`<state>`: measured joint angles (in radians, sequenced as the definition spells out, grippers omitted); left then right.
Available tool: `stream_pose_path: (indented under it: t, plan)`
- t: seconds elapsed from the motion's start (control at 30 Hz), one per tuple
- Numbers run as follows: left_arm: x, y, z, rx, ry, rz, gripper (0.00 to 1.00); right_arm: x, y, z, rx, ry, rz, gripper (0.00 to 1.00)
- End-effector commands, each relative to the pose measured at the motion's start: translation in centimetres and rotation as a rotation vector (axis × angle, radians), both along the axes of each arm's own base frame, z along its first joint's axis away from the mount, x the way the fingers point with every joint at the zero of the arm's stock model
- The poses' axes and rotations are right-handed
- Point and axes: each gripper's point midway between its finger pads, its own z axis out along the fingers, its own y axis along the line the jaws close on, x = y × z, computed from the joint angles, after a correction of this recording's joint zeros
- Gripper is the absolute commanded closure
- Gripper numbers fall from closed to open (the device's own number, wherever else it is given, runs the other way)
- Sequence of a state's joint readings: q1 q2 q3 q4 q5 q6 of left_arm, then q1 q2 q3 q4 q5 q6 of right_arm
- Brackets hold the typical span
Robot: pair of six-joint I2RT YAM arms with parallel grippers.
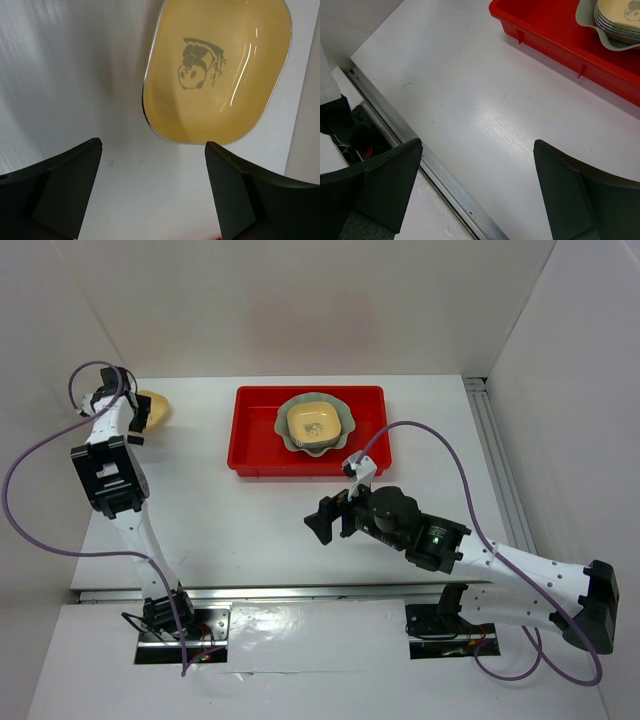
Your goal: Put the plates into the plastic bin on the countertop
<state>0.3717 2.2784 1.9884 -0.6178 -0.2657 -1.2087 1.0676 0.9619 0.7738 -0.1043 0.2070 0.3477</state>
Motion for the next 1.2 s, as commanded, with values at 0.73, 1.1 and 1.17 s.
stream_pose_path:
  t: [0.73, 1.1, 1.17]
  plan:
    - [0.5, 2.7, -5.9, -0.008, 0.042, 0.058, 0.52, 0.9, 0.1, 0.8, 0.01, -0.02, -0.058, 0.01]
    - [-0.6, -1.7, -7.3, -0.117, 0.087, -0.062, 1.0, 1.2, -0.9, 3.2, 0.04, -0.048, -0.101, 0.01]
    - [0.4, -3.7, -4.9, -0.083, 0.052, -0.128, 1.0, 1.2, -0.9, 3.7, 0.05, -0.053, -0.101, 0.01]
